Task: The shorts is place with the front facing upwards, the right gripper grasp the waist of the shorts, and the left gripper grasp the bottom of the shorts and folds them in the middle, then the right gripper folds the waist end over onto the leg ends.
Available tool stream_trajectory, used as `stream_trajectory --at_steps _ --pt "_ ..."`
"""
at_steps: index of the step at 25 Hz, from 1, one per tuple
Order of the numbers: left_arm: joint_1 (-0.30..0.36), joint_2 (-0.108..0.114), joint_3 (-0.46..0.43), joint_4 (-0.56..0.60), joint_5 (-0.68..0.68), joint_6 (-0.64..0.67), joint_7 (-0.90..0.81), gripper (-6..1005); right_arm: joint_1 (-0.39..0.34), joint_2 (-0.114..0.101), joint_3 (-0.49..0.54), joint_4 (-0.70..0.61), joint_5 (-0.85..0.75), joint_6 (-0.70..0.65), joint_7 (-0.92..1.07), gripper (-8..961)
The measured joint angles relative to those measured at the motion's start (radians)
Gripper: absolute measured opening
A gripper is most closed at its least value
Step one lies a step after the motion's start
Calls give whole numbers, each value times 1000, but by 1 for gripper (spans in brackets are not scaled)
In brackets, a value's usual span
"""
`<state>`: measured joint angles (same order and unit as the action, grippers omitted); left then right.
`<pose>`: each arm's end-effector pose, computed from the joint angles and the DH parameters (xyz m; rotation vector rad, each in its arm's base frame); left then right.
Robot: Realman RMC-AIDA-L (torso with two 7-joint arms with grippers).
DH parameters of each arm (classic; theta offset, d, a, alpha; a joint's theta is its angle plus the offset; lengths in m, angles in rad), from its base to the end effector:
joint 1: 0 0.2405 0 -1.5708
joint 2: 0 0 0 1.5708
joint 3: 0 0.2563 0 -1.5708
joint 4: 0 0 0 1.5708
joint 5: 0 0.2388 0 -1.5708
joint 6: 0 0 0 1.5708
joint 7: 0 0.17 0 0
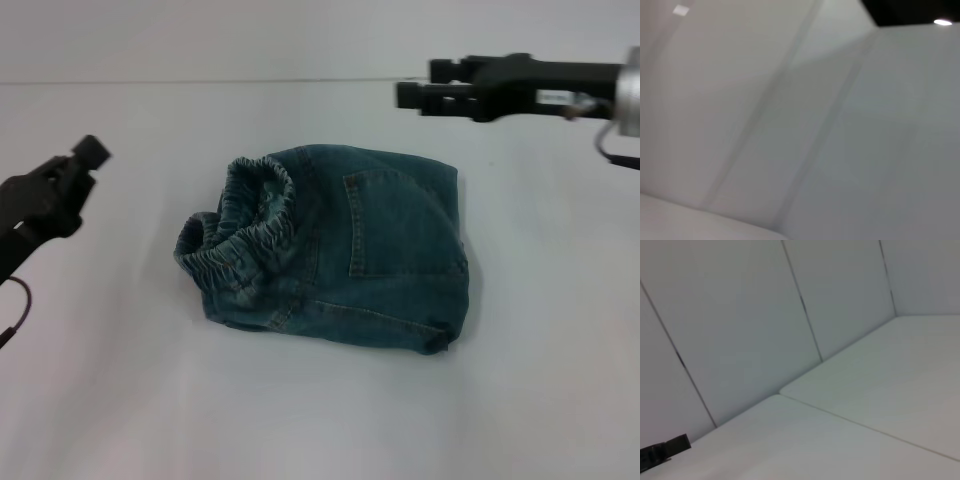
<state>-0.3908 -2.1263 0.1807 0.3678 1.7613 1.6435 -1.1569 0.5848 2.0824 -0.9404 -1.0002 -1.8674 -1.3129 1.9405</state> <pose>-0.3206 0.3192 0.0054 -1.9733 -0.8171 -1.2863 0.1801 0.4353 0.0186 -2.5453 0.8110 0.7058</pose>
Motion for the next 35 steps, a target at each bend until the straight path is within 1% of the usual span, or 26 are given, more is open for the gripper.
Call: stream_trajectory --at_steps 2,5,7,10,12,15,19,21,25,31,35 --pt "-3 2 68 37 0 43 -40 36 -22 -9 69 -2 4 -104 -34 798" --pt "-11 9 167 83 8 94 -95 41 -53 -28 126 -9 4 -265 -87 796" --pt "-20 11 221 119 42 111 -123 45 -77 -41 156 -13 5 -394 -149 795" --pt "-26 19 269 176 126 136 -164 51 -121 -58 209 -17 0 -520 -194 795" --pt "-26 27 275 209 185 163 -194 55 -148 -68 229 -17 -1 -551 -197 795" --pt "-25 37 278 256 265 196 -256 60 -196 -83 239 -18 -2 -579 -197 795" --pt "-33 38 294 309 396 207 -380 68 -237 -89 240 -17 -7 -588 -205 796" --pt "-34 38 301 322 430 209 -406 138 -249 -88 241 -11 -21 -586 -222 796" --pt "-18 38 291 338 435 225 -410 277 -247 -76 259 7 -87 -570 -250 796" --pt "-6 39 247 363 431 259 -412 409 -235 -64 263 13 -118 -549 -250 796" --pt "-6 41 227 363 431 265 -413 497 -227 -61 258 24 -140 -529 -251 795"
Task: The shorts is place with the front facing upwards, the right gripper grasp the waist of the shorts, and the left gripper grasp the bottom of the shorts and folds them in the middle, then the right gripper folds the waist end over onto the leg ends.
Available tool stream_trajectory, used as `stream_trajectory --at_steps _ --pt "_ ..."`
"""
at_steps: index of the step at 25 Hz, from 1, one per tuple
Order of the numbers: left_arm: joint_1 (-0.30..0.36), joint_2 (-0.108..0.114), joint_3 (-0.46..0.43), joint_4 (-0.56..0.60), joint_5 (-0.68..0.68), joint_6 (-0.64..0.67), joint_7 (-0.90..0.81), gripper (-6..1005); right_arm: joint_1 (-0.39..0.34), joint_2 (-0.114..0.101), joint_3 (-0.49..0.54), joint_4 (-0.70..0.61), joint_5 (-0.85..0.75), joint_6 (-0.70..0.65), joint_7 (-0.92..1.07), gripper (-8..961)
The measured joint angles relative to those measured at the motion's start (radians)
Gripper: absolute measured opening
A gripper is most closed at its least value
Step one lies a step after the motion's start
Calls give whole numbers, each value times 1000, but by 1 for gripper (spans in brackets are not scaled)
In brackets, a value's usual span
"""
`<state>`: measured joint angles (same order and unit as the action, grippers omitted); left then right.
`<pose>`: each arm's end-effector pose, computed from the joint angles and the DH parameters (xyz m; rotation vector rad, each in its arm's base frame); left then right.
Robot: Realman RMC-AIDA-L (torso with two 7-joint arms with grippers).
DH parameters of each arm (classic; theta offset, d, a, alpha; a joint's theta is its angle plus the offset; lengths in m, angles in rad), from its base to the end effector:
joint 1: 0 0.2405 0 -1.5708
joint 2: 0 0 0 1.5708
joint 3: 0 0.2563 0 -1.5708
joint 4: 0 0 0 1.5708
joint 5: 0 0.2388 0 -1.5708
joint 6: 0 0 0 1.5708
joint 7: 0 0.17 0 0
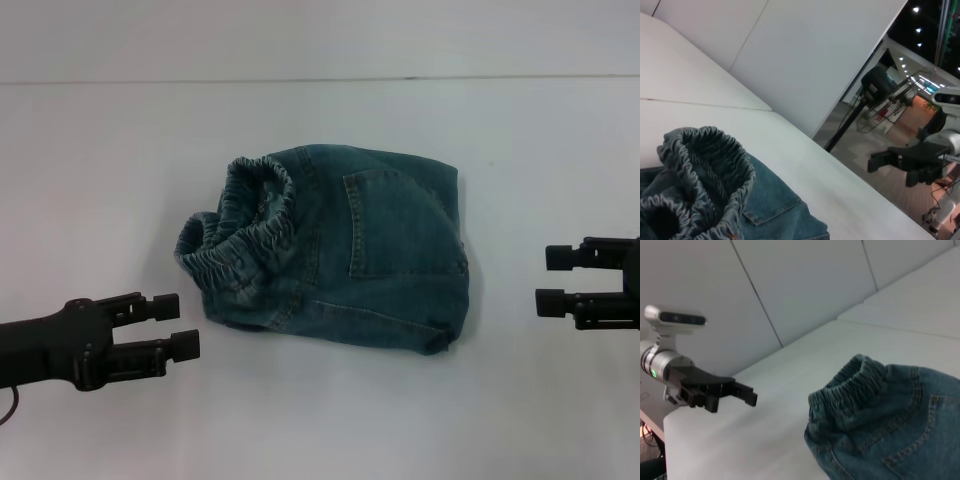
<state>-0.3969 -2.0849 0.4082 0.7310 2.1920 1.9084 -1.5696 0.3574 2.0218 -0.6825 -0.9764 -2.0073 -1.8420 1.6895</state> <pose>-0.3090 0.2818 0.0137 -2.7096 -1.0632 -0.8805 0.2889 0.3125 0.0571 -2.7640 0.8467 0.6373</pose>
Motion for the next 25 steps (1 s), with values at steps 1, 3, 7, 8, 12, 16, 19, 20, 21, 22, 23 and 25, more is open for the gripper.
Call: stream_trajectory --at_steps 1,3,7,8,12,16,19,20,21,22,23,25 --pt "-1 0 -3 0 0 3 0 519 5 0 0 6 -8 1 0 795" --pt "-3 0 -6 0 0 6 0 760 13 0 0 13 -18 2 0 795" --pt "-5 3 -8 1 0 8 -5 859 20 0 0 22 -21 3 0 796" --pt "-6 4 -8 1 0 9 -7 884 21 0 -1 24 -21 3 -1 796" --pt "-6 5 -9 1 0 11 -10 910 24 0 0 28 -21 2 -13 795" --pt "-12 7 -10 1 0 11 -20 910 33 0 0 30 -21 -2 -15 795" --pt "-18 8 -10 1 0 13 -23 909 40 0 -1 41 -23 1 -19 796" --pt "-21 8 -10 1 0 14 -27 909 42 0 -1 46 -23 1 -21 796" --pt "-22 8 -11 1 0 14 -29 909 45 0 -2 50 -25 1 -23 796" --pt "-23 8 -11 1 0 14 -31 909 48 0 -2 54 -25 1 -24 796" --pt "-24 8 -11 1 0 14 -31 909 50 0 -2 58 -26 1 -24 796" --pt "-25 10 -11 1 0 14 -33 908 53 2 -3 62 -27 1 -27 796"
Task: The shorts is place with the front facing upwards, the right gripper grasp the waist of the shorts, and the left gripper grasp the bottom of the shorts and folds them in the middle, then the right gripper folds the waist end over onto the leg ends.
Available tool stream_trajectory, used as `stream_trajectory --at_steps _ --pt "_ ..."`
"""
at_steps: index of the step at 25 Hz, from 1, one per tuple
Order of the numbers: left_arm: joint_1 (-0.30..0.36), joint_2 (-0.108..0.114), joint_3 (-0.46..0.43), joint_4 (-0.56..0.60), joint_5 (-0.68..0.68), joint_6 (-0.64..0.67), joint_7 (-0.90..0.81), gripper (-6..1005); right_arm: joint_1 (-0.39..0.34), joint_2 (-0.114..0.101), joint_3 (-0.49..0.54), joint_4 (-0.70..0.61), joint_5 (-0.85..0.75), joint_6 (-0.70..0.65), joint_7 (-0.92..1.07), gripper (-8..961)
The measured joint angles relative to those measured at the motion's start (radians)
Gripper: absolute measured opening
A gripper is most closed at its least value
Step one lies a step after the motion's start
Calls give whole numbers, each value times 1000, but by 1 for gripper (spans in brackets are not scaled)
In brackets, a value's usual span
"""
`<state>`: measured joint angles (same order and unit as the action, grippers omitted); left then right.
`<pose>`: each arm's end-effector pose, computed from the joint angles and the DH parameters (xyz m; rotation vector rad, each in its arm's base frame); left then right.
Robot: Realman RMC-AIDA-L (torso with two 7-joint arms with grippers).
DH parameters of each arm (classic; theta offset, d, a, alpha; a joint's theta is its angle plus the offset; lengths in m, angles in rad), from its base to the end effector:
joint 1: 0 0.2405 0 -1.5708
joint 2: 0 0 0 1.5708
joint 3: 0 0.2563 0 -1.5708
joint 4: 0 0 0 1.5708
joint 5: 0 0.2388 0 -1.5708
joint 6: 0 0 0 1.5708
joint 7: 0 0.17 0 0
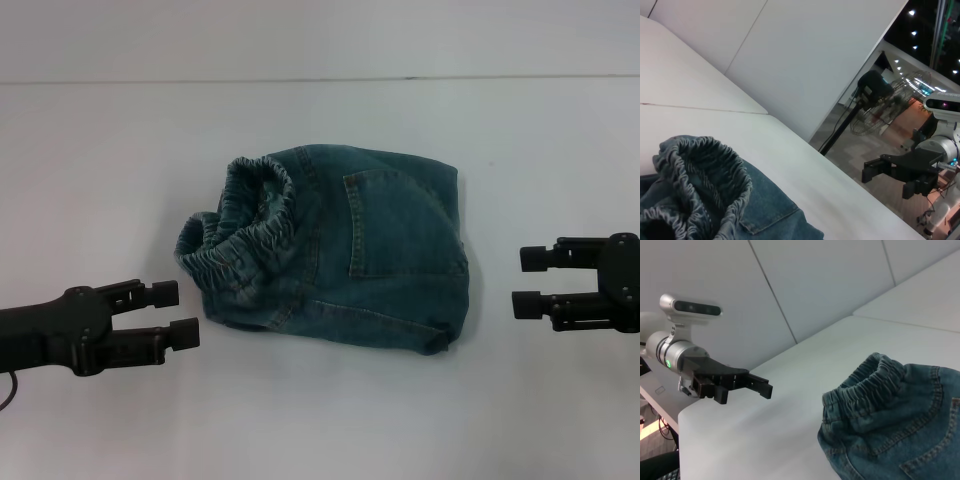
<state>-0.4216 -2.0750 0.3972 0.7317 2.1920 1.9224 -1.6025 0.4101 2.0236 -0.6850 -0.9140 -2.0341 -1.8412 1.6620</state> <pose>-0.3031 0.2889 0.0194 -2.7169 -1.0734 -0.8944 0.2804 0.3205 0.0435 -2.8201 0.8254 0.6486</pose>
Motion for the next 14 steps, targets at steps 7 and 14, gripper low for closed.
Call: stream_trajectory --at_steps 7,14 --pt "-4 1 0 0 0 0 -11 907 13 13 -1 4 -1 2 -15 795" --pt "-7 4 0 0 0 0 -14 907 38 21 -6 30 -5 10 -25 796"
